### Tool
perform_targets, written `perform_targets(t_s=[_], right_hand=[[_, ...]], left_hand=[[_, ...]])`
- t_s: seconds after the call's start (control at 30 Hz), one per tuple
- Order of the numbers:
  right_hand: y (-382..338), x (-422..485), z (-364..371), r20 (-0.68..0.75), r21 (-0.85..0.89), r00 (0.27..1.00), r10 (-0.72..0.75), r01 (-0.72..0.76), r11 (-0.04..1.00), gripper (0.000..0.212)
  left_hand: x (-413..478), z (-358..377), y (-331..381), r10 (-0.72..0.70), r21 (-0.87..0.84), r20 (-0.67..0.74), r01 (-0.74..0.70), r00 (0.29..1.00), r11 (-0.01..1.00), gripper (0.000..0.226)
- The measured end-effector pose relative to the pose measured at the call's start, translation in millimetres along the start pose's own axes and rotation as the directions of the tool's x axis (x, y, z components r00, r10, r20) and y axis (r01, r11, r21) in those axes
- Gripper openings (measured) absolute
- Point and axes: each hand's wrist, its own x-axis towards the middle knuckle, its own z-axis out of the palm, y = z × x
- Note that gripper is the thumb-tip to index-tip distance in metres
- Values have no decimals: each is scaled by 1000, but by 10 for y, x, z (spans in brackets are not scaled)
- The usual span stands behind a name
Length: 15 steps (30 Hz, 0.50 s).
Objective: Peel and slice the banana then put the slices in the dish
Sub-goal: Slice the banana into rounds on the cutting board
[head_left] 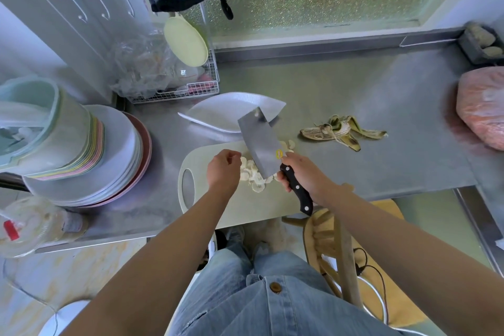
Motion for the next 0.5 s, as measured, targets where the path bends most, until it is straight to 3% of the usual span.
perform_targets(t_s=[0.17,0.23,0.33,0.43,0.5], right_hand=[[76,129,97,-4,160,1000,24,-22,987,16],[48,188,193,-13,107,1000,1,0,994,17],[-26,260,422,-52,-24,997,-58,56,998,14],[-88,274,679,-26,-93,994,-106,103,990,10],[-118,265,840,66,-140,990,-126,134,981,8]], left_hand=[[9,-45,-57,-54,-120,53,60,997,991,25],[-40,-105,-85,-110,-232,158,145,981,962,29],[-146,-260,-140,-156,-340,399,304,903,890,41],[-267,-396,-288,-39,-295,479,202,877,934,38],[-351,-455,-380,30,-310,404,107,914,945,29]])
